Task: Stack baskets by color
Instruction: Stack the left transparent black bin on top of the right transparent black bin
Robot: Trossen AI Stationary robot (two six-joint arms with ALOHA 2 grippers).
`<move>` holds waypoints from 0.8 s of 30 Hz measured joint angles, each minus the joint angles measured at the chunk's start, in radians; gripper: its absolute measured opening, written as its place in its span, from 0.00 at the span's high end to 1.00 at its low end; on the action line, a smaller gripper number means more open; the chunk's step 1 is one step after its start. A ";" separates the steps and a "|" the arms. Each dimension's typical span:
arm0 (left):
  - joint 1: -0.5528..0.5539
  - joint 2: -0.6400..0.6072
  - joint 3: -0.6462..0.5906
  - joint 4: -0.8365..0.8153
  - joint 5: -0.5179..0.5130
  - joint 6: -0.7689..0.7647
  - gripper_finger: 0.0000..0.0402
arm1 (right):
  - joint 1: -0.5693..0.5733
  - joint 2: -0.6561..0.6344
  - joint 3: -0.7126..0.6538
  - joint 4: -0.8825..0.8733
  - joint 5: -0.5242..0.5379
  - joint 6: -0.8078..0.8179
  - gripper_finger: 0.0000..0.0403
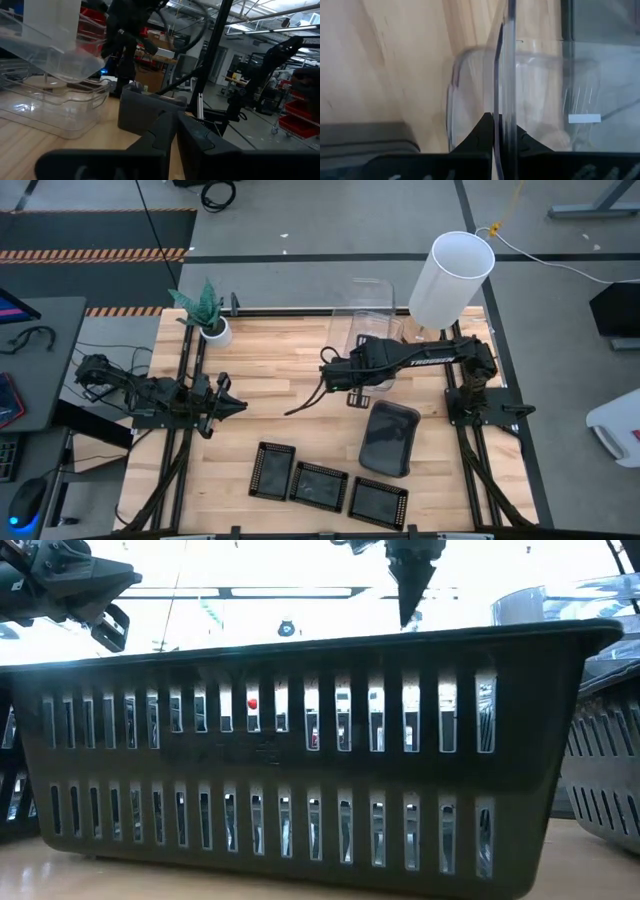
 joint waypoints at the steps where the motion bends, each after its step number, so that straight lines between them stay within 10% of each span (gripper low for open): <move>1: 0.000 0.000 0.000 0.000 0.000 0.000 0.92 | -0.003 -0.016 -0.031 0.004 -0.001 0.008 0.98; 24: 0.000 0.000 0.000 0.000 0.000 0.000 0.93 | -0.099 -0.344 -0.703 0.607 -0.223 -0.048 0.96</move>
